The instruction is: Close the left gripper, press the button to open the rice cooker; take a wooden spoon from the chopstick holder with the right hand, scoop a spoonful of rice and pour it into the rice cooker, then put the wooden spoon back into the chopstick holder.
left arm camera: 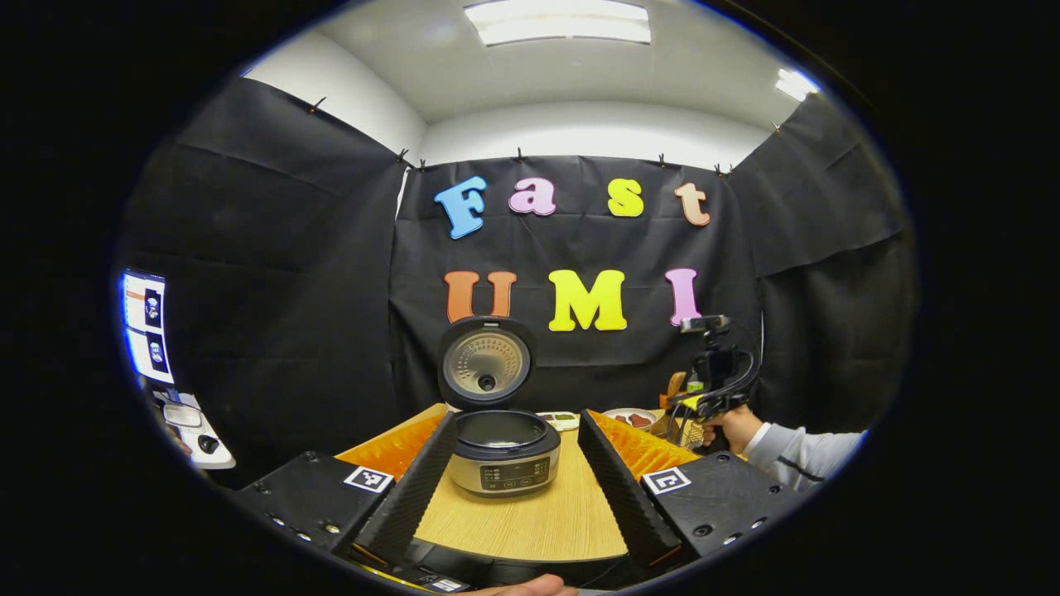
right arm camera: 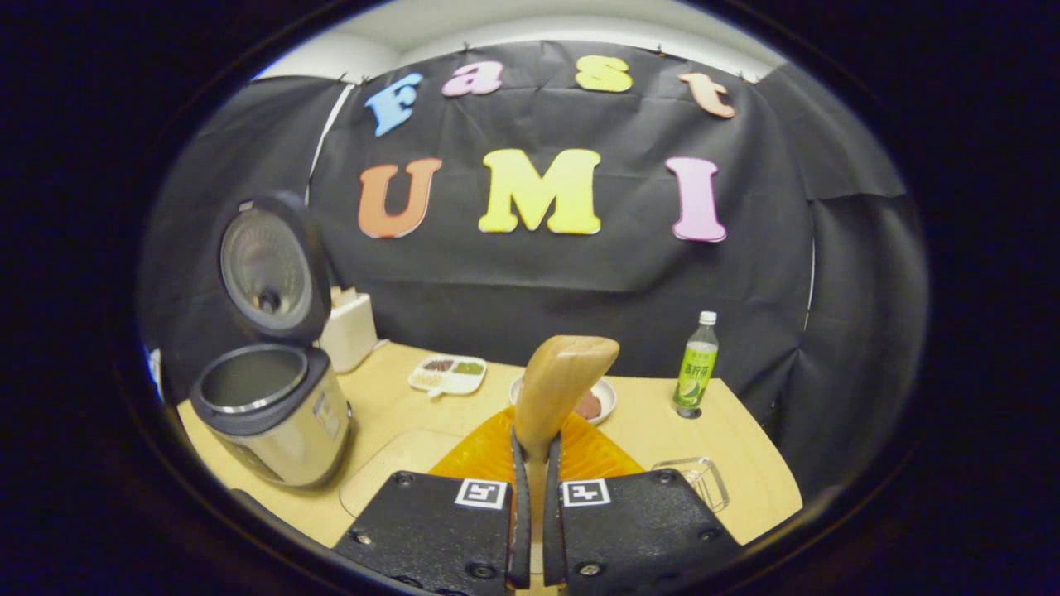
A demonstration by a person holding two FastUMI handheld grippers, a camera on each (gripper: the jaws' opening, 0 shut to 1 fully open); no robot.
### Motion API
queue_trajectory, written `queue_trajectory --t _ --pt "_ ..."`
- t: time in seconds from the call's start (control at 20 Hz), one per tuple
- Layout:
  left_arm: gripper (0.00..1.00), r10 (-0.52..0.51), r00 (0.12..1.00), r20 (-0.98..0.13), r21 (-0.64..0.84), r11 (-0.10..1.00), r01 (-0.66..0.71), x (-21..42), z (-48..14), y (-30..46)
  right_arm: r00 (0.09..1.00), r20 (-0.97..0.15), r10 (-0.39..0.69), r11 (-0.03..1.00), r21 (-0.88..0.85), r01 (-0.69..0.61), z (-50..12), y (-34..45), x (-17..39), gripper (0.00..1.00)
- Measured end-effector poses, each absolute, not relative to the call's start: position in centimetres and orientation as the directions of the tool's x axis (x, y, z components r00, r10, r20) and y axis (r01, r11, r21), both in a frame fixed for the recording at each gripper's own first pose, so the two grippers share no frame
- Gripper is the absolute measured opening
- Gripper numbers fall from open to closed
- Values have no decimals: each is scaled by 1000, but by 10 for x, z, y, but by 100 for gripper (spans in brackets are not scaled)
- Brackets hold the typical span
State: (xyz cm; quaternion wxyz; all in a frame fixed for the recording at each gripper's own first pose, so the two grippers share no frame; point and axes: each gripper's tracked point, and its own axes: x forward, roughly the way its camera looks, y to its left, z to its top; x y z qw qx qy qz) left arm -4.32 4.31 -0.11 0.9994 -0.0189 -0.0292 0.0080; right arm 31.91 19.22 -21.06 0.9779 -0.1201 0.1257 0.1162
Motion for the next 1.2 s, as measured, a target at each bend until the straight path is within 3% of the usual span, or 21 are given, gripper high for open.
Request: queue_trajectory --t 0.2,0.4,1.2 --pt "94 28 998 48 -62 998 -25 -42 -5 48 954 -278 112 898 -384 -217 -239 189 326 11" --pt "94 29 999 33 -79 997 -26 -37 -11 51 924 -373 84 920 -327 -216 -266 187 318 11" --pt "93 9 1000 30 -75 997 -7 -39 -12 52 822 -422 383 921 112 -372 -272 256 292 11"
